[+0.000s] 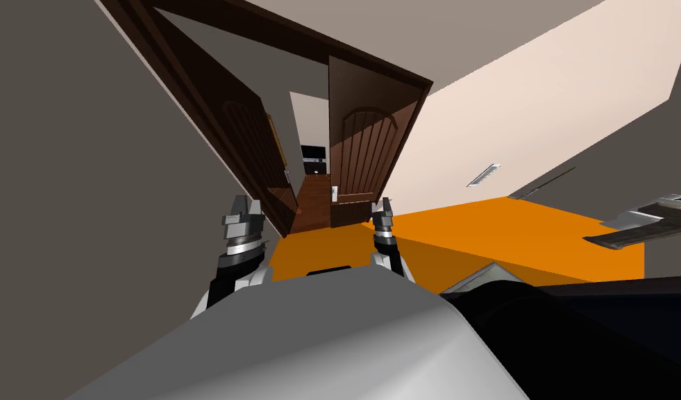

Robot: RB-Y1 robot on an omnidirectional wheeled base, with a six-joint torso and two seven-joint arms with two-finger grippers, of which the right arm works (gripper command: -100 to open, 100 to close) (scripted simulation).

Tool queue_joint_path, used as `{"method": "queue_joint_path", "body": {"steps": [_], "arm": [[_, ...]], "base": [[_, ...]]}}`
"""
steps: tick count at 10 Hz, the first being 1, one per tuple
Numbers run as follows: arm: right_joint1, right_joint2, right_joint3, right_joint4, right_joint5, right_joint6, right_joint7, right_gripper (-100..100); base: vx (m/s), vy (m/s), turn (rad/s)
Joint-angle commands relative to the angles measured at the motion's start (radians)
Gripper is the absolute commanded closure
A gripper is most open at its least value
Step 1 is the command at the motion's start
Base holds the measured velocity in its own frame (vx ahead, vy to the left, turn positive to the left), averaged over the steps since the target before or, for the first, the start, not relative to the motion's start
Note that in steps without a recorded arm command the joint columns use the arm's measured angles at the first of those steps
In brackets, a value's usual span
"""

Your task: Push the door open

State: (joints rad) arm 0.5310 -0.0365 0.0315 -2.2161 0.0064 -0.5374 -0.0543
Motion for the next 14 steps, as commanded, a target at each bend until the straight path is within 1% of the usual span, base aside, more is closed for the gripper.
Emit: {"method": "queue_joint_path", "body": {"steps": [1,7,14], "arm": [[0.000,-0.003,0.000,0.003,0.007,-0.002,-0.006,-100],[-0.001,-0.018,0.000,0.017,0.036,-0.006,-0.031,-100],[-0.003,-0.039,-0.001,0.044,0.095,-0.016,-0.083,-100]], "base": [[0.195,-0.040,-0.040],[0.224,-0.045,-0.042],[0.193,-0.029,-0.055]]}}
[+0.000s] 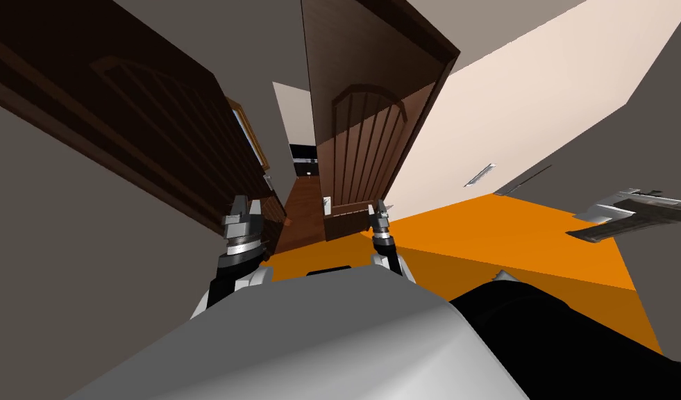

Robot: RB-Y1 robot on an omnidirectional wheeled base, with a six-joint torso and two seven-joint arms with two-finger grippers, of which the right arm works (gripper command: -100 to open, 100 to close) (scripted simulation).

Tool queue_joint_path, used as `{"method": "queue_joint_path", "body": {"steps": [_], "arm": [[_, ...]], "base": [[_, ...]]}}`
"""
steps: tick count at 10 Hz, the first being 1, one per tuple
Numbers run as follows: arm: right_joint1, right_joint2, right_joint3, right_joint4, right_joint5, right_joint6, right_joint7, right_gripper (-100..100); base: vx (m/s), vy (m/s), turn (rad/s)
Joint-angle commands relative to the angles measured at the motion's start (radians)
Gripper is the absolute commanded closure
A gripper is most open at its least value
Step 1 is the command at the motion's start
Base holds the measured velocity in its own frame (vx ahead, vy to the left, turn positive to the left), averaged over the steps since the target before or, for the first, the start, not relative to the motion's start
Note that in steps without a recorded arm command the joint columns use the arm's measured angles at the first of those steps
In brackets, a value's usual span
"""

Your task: Push the door open

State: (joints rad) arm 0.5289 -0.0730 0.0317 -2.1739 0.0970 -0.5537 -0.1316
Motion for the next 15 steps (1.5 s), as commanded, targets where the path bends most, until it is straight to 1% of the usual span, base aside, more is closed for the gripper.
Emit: {"method": "queue_joint_path", "body": {"steps": [1,6,10,15], "arm": [[-0.001,-0.007,-0.001,0.010,0.021,-0.003,-0.020,-100],[-0.004,-0.023,-0.002,0.040,0.087,-0.014,-0.078,-100],[-0.006,-0.036,-0.002,0.076,0.163,-0.027,-0.143,-100],[-0.009,-0.046,-0.003,0.116,0.251,-0.041,-0.219,-100]], "base": [[0.199,-0.028,-0.079],[0.184,-0.021,-0.065],[0.179,0.012,-0.083],[0.117,0.029,-0.066]]}}
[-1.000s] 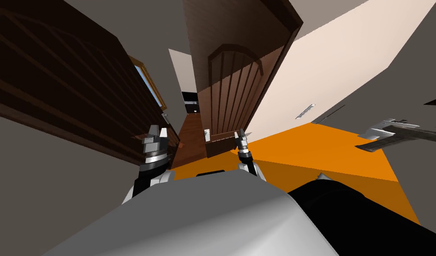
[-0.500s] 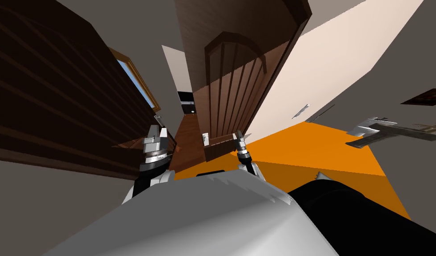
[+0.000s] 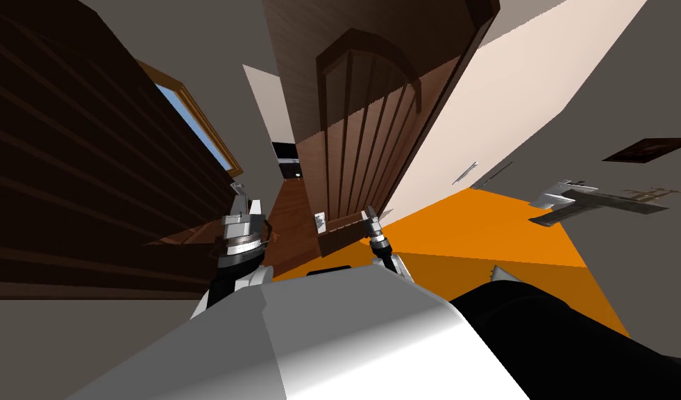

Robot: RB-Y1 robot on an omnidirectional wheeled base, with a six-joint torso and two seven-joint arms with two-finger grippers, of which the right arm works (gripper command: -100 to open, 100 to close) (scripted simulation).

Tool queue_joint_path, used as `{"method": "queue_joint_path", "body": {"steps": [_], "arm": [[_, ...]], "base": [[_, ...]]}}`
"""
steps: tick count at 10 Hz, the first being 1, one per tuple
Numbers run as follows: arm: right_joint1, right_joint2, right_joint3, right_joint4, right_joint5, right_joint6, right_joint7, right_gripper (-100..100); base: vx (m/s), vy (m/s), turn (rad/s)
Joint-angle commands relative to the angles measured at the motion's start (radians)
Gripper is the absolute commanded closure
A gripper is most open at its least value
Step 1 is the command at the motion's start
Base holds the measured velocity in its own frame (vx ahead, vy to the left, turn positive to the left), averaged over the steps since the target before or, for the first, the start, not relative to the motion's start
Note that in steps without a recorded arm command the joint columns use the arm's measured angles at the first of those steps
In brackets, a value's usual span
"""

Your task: Push the door open

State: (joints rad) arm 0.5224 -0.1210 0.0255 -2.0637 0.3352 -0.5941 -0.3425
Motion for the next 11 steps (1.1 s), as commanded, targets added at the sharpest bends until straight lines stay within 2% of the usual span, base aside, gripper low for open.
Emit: {"method": "queue_joint_path", "body": {"steps": [1,11], "arm": [[-0.003,0.000,0.003,0.014,0.030,-0.004,-0.023,-100],[-0.010,-0.008,0.001,0.098,0.211,-0.034,-0.180,-100]], "base": [[0.108,0.033,-0.065],[0.055,0.038,-0.059]]}}
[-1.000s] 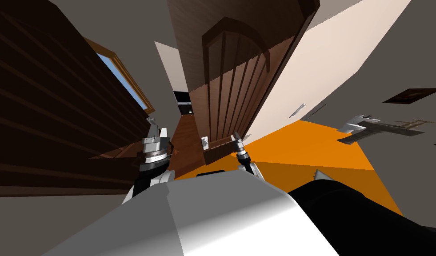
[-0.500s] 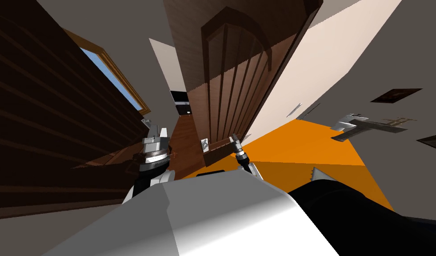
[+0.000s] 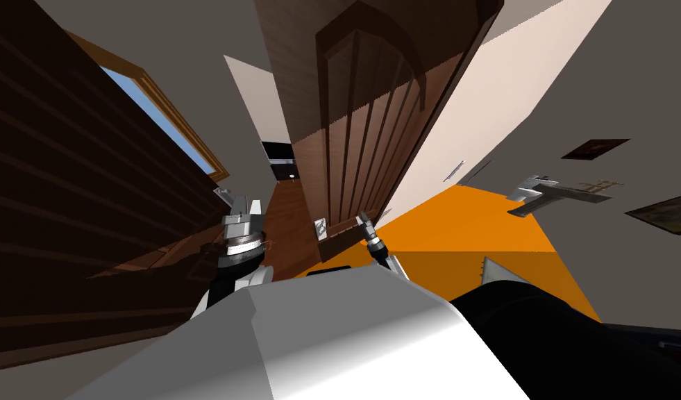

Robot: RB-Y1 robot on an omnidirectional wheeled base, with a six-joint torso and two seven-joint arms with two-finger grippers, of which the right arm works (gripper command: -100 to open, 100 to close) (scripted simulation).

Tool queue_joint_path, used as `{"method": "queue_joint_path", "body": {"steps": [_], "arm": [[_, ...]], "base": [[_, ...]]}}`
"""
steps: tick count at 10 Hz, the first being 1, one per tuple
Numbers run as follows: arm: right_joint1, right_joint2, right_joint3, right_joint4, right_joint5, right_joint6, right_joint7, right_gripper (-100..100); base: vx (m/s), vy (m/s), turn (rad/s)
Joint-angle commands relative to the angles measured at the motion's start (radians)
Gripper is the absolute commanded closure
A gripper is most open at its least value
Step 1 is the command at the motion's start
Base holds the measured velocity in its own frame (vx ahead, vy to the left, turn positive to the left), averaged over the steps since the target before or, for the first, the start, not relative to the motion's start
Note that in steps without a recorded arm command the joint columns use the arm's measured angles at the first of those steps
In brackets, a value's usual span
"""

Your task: Push the door open

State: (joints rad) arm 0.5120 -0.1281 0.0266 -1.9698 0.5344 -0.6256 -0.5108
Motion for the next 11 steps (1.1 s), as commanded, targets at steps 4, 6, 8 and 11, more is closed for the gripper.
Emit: {"method": "queue_joint_path", "body": {"steps": [4,6,8,11], "arm": [[-0.002,0.001,-0.001,0.038,0.085,-0.015,-0.076,-100],[-0.003,0.002,-0.001,0.055,0.122,-0.021,-0.107,-100],[-0.004,0.004,-0.001,0.072,0.158,-0.027,-0.139,-100],[-0.006,0.009,-0.002,0.096,0.212,-0.036,-0.185,-100]], "base": [[0.024,0.046,-0.058],[0.009,0.044,-0.052],[0.005,0.044,-0.047],[-0.013,0.048,-0.050]]}}
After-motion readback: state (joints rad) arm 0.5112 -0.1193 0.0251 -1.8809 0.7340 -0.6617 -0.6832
